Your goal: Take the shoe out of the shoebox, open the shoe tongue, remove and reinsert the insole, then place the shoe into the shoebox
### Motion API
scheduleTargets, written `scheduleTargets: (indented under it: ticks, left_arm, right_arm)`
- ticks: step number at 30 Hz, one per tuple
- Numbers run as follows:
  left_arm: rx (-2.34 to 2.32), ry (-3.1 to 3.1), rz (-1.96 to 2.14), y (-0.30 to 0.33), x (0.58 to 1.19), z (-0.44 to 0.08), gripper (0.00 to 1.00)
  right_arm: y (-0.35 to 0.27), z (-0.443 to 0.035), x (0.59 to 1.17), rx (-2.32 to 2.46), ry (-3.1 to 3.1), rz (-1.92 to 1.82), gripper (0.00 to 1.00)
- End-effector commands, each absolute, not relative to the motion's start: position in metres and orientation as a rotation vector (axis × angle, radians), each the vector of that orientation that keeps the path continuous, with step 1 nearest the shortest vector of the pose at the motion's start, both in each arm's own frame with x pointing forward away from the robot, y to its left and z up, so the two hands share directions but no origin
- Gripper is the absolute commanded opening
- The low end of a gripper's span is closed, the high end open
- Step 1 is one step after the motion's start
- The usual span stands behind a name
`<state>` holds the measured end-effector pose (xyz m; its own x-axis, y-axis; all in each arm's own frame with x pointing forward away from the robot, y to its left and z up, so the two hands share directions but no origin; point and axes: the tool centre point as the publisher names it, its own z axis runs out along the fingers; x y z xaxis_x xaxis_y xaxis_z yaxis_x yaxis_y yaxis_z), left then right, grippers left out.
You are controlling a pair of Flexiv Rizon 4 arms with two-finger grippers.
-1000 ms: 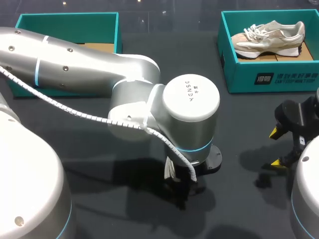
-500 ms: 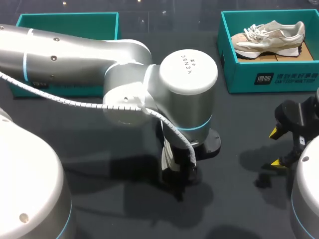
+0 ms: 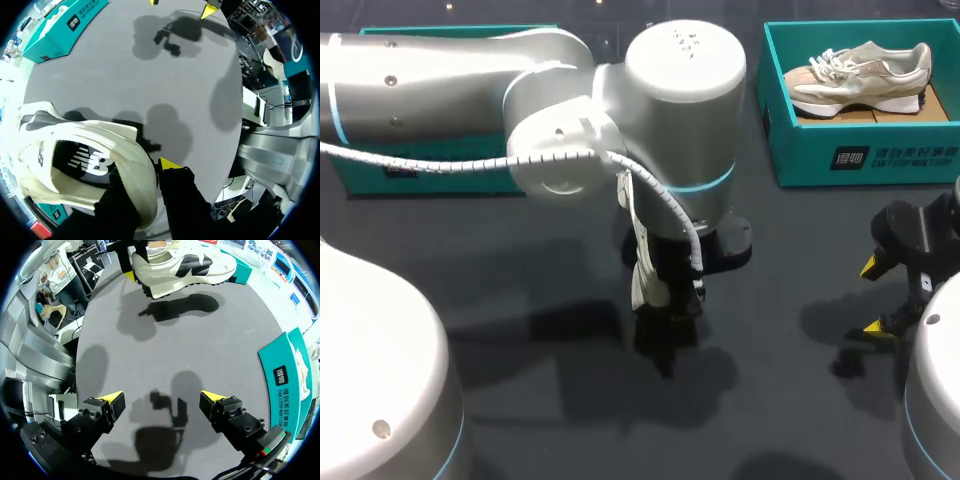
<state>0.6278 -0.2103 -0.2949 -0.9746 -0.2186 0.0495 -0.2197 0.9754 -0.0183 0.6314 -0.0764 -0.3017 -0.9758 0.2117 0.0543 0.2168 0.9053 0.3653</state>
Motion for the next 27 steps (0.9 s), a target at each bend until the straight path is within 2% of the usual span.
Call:
scheduleTargets:
  ticks: [1, 5, 21, 27]
  left_arm:
    - [0.348, -3.060, 0.055, -0.195, 0.647, -0.258, 0.00]
    - [0.319, -3.063, 0.026, -0.187, 0.665, -0.238, 0.00]
    - [0.319, -3.063, 0.026, -0.187, 0.665, -0.238, 0.00]
    - [0.343, -3.048, 0.010, -0.151, 0.711, -0.213, 0.00]
  right_arm:
    - [-0.077, -0.302, 0.630, -0.344, -3.056, -0.586, 1.00]
    - [-0.077, -0.302, 0.630, -0.344, -3.056, -0.586, 1.00]
    - [-0.077, -0.302, 0.630, -0.344, -3.056, -0.586, 1.00]
    - [-0.077, -0.302, 0.630, -0.344, -3.056, -0.586, 1.00]
